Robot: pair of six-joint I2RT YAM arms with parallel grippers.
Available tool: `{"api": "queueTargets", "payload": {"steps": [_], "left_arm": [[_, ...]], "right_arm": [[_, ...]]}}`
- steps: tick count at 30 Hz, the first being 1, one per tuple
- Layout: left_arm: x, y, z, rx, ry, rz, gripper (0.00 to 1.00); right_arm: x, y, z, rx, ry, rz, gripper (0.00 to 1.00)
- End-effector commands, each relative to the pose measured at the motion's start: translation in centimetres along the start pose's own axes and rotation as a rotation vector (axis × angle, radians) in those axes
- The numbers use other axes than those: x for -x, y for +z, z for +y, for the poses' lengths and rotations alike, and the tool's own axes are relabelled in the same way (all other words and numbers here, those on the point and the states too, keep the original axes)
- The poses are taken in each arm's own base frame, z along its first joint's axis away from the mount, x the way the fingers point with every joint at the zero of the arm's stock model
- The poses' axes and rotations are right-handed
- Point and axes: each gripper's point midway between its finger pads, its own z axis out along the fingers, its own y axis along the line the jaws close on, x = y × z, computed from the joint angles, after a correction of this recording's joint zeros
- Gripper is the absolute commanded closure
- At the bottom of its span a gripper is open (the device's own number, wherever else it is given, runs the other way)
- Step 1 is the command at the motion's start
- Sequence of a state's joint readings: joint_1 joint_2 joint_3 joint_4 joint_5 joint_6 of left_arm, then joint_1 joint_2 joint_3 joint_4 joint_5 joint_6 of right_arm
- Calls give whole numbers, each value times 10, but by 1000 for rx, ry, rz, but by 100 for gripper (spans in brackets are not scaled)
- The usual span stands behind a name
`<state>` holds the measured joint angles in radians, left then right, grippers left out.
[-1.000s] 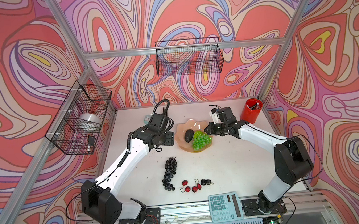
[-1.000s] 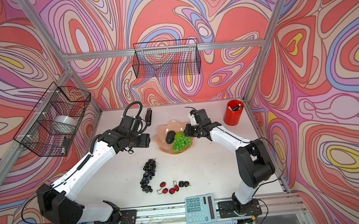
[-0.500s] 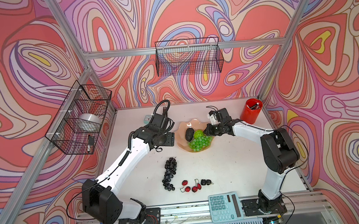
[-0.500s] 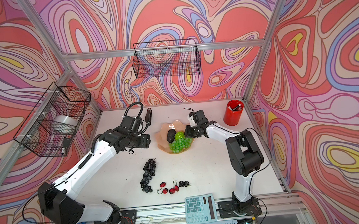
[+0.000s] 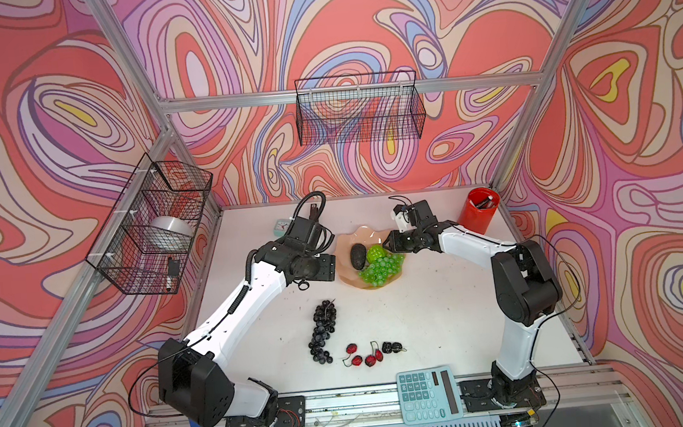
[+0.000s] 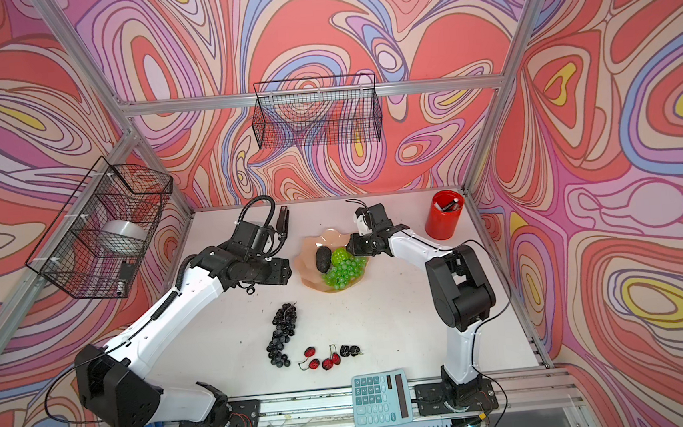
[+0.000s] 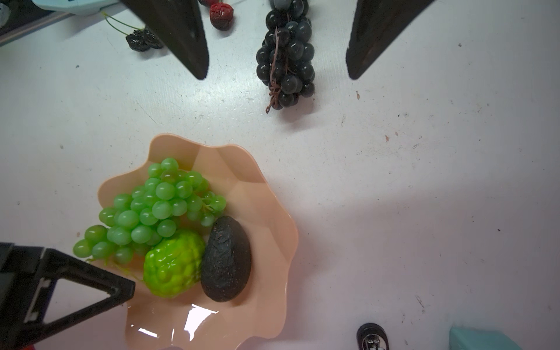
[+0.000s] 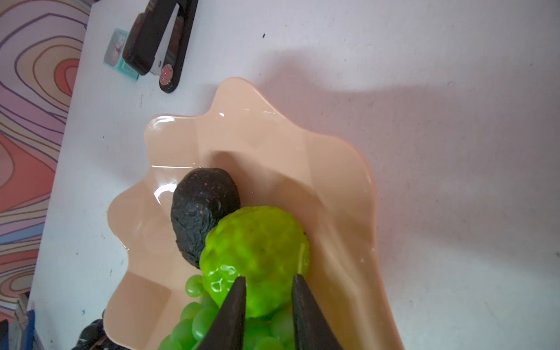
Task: Place and organize the fake fruits in the fruit bowl
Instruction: 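Lower the green grapes into the bowl beside the green fruit and release, then move the left gripper down to the dark grape bunch and grasp its stem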
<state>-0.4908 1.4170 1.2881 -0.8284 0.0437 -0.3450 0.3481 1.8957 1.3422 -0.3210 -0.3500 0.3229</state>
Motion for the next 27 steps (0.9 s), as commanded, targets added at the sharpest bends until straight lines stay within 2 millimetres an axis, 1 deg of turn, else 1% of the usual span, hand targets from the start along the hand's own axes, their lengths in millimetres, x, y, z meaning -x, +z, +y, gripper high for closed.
{"api": "queueTargets", "payload": {"steps": [1, 3, 5, 8, 10, 11, 12, 14, 16, 19, 21, 22, 23, 24, 27], "left_arm": [[-17, 1, -6, -46, -25, 82, 26], [-26, 2, -9, -70, -36, 111, 27], [-33, 2, -12, -99, -52, 129, 27], [-45, 5, -12, -112, -67, 167, 29], [-53, 9, -8, -97, -67, 192, 31], [-58, 12, -7, -93, -69, 205, 32], [-62, 13, -7, -95, -67, 217, 33], [-71, 19, -6, -99, -69, 243, 35], [-79, 24, -3, -95, -69, 259, 35], [-84, 37, -1, -86, -49, 283, 34], [-87, 47, 4, -58, -39, 308, 35], [-88, 51, 5, -49, -33, 319, 40], [-89, 55, 5, -50, -30, 330, 48], [-89, 57, 3, -55, -27, 337, 52], [-90, 59, 0, -71, -32, 349, 53]], "right_arm": [[15, -9, 2, -27, -59, -25, 56], [25, -21, 2, -68, -100, -52, 49], [33, -32, 4, -88, -120, -80, 48], [42, -48, 14, -78, -135, -110, 48], [44, -55, 22, -56, -131, -121, 48], [42, -55, 24, -50, -129, -120, 48], [45, -65, 32, -39, -138, -143, 48], [41, -72, 39, -30, -142, -162, 48], [37, -77, 43, -22, -139, -170, 48], [29, -79, 47, -14, -138, -167, 48], [23, -76, 46, -15, -132, -163, 48], [20, -73, 45, -15, -126, -159, 48], [18, -71, 43, -14, -119, -154, 48], [16, -69, 43, -14, -113, -151, 48], [10, -63, 42, -11, -102, -140, 48]]}}
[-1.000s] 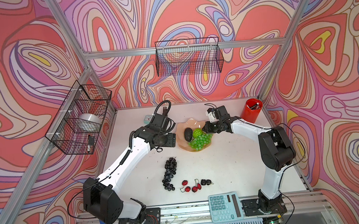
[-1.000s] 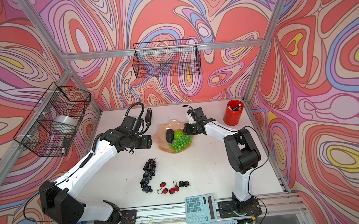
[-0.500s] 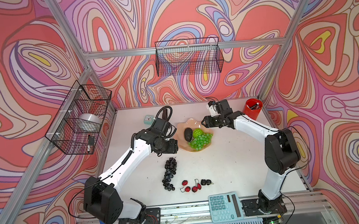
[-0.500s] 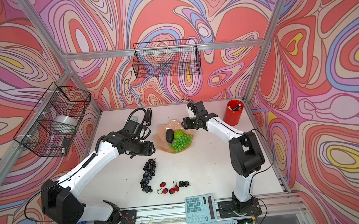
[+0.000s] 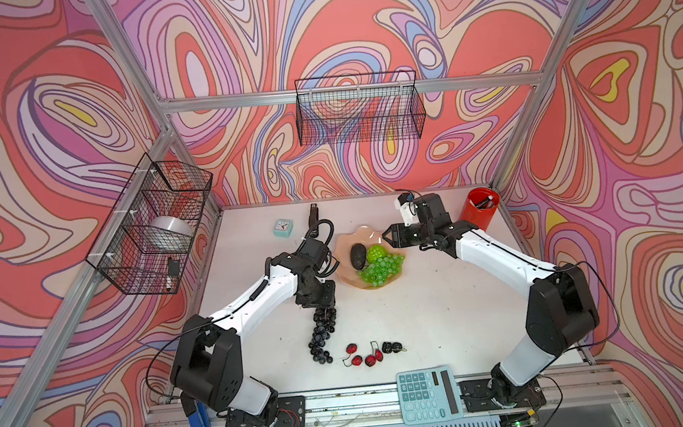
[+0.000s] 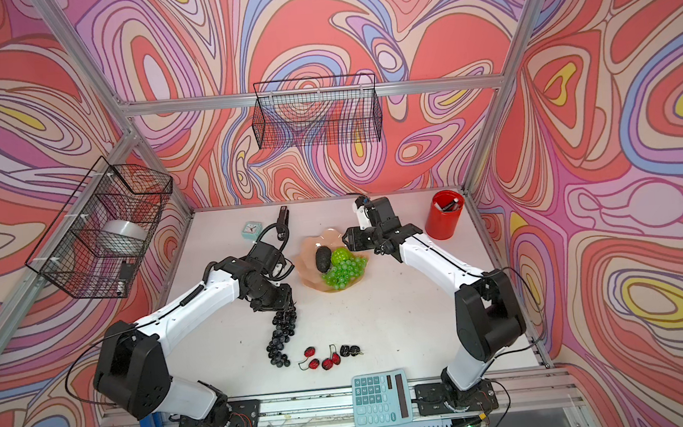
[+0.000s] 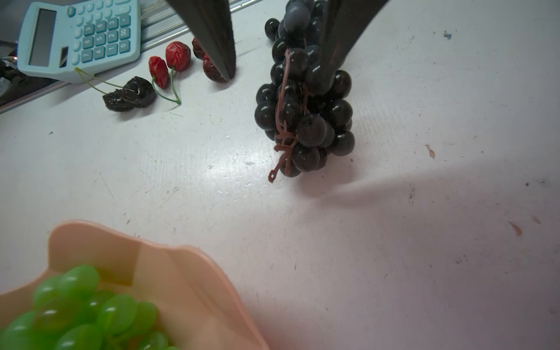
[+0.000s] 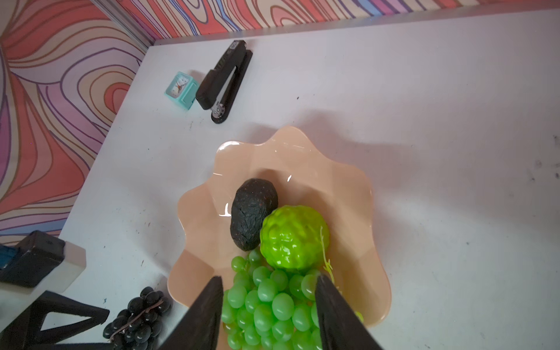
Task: Place and organize the fake fruits in the fruit bowl
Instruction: 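Move the left gripper down to the dark grape bunch and grasp its stem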
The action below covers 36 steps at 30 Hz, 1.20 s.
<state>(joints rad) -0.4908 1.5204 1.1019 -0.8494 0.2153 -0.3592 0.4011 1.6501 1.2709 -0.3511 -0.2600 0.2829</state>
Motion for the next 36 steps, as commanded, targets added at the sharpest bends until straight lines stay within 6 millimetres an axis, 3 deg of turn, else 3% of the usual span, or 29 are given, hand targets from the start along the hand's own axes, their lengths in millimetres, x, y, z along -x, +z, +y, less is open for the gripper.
{"api": "queueTargets", "payload": {"steps": [1, 14, 20, 22, 36], "left_arm": [[2, -1, -4, -23, 13, 3, 53], [4, 17, -1, -9, 20, 46, 52], [2, 25, 1, 4, 17, 76, 66], [2, 26, 1, 5, 14, 77, 66], [2, 23, 5, 24, 13, 73, 91]], "right_arm": [[-5, 6, 1, 0, 17, -2, 48], [-8, 10, 2, -2, 15, 4, 48], [-14, 12, -1, -8, 18, 12, 48], [-16, 13, -2, -10, 19, 14, 48], [-17, 15, -2, -9, 23, 19, 48]]}}
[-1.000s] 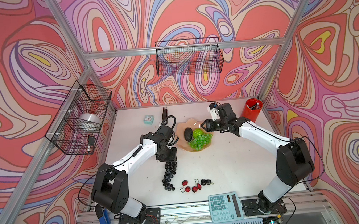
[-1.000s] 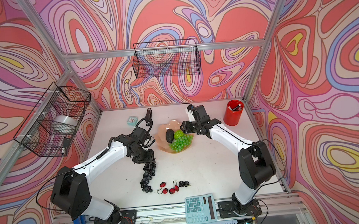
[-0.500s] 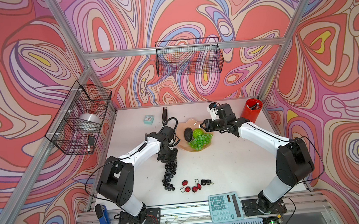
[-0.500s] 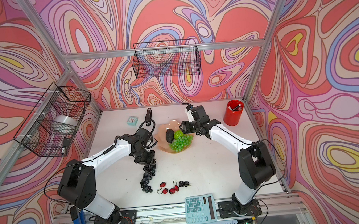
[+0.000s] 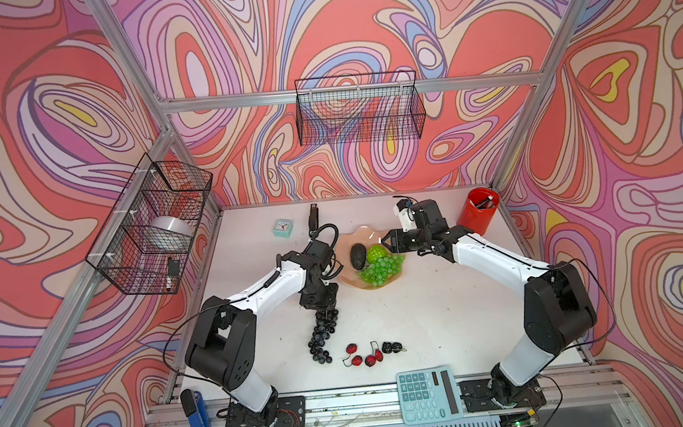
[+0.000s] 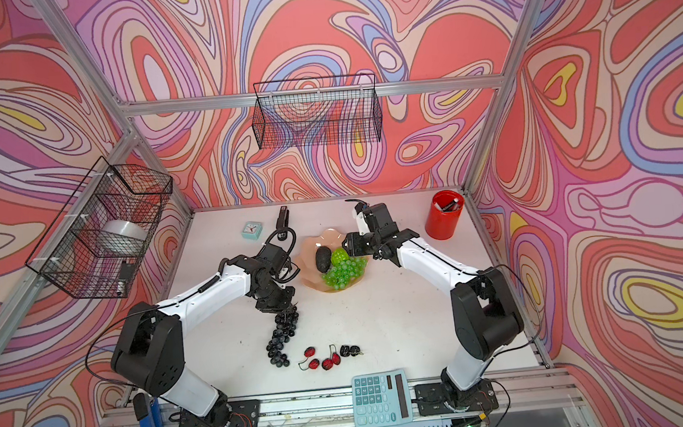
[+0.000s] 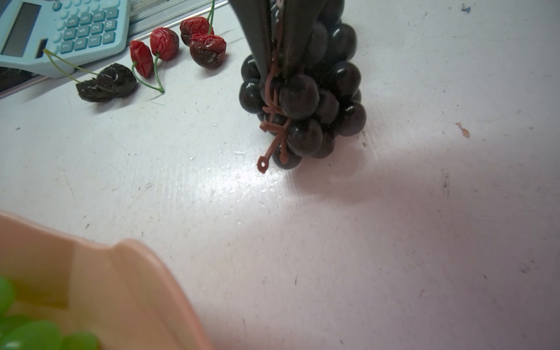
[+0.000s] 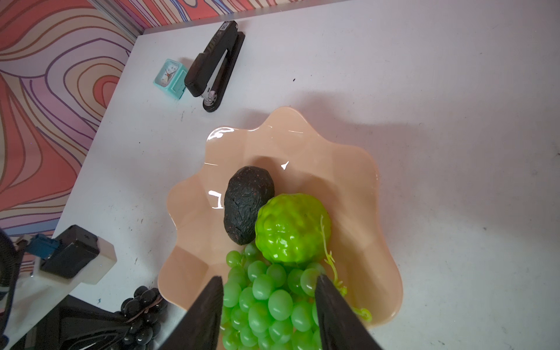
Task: Place and organize the fake fruits in the fruit bowl
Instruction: 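Move the left gripper down to the dark grape bunch and grasp its stem, then lift the dark grapes with the left gripper and carry them over the bowl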
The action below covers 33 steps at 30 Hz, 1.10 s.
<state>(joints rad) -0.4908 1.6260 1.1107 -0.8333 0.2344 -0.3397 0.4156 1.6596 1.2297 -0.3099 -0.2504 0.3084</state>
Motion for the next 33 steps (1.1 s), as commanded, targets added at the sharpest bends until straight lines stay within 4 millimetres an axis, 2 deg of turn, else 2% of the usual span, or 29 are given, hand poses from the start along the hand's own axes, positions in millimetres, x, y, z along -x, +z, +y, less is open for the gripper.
{"api": "queueTargets", "payload": {"steps": [1, 7, 19, 26, 33], "left_arm": [[4, -5, 2, 17, 9, -11, 92], [3, -14, 1, 17, 18, -15, 99], [-11, -49, 4, 39, 54, -31, 100], [-13, -85, -2, 26, 65, -84, 100], [5, -136, -25, -45, 88, -199, 100]], "right_arm": [[-4, 5, -1, -7, 4, 7, 48], [-2, 4, 0, -4, 3, 2, 48], [3, 3, 3, 4, 1, -10, 49], [3, 0, 5, 22, 4, -33, 49], [8, -7, 11, 47, 17, -66, 49]]}}
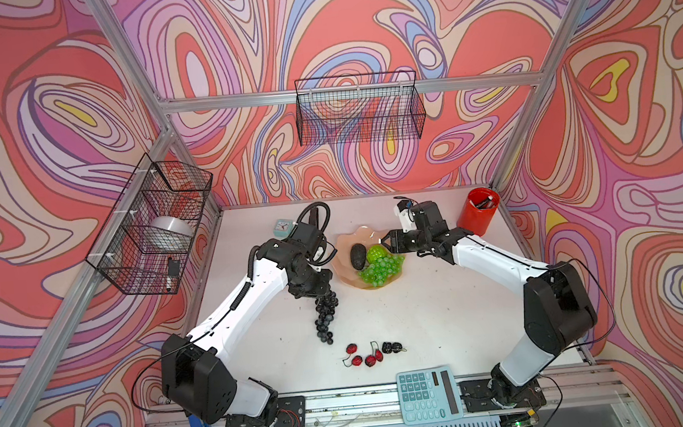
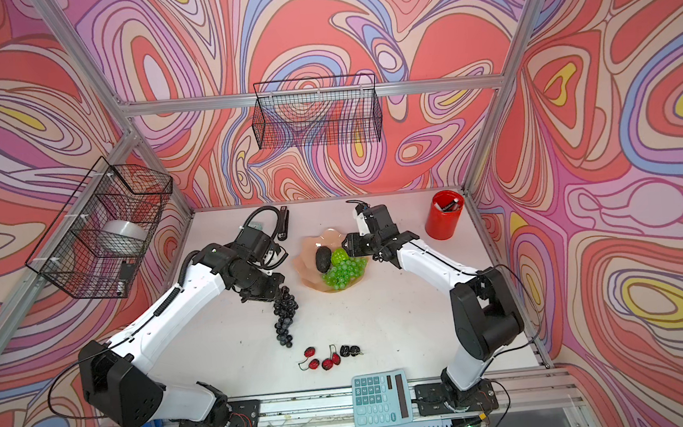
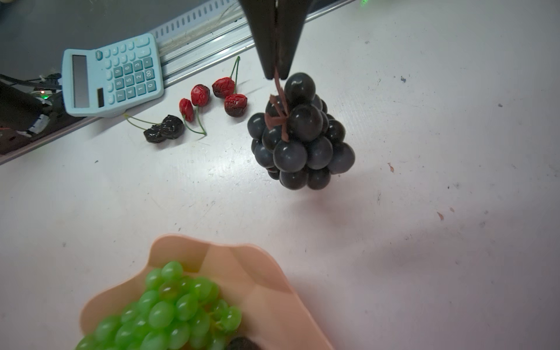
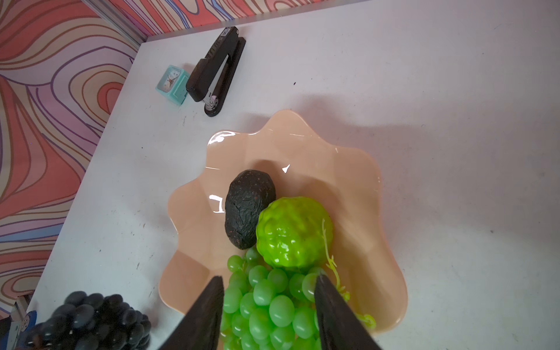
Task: Place and organize the fake fruits in the fruit bowl
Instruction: 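Lift the dark grapes with the left gripper and carry them over the bowl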
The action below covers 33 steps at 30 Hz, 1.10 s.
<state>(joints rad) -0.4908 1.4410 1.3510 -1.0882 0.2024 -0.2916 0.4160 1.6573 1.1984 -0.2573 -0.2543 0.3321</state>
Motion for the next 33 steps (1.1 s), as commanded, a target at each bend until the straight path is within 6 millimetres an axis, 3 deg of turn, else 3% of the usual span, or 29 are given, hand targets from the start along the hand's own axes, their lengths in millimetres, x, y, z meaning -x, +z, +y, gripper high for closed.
{"api": "queueTargets", "payload": {"steps": [1, 7, 17, 25, 33], "left_arm": [[7, -30, -9, -34, 11, -48, 100], [48, -63, -24, -47, 42, -153, 100], [121, -113, -67, -176, 97, -344, 100], [140, -105, -90, -288, 110, -353, 100], [143, -75, -105, -392, 83, -285, 100]], "right_arm": [[11, -12, 13, 37, -2, -53, 49], [17, -20, 16, 38, -13, -85, 49], [33, -32, 23, 42, -21, -128, 49], [26, -37, 14, 8, -6, -138, 46], [18, -31, 8, -6, -2, -121, 46]]}}
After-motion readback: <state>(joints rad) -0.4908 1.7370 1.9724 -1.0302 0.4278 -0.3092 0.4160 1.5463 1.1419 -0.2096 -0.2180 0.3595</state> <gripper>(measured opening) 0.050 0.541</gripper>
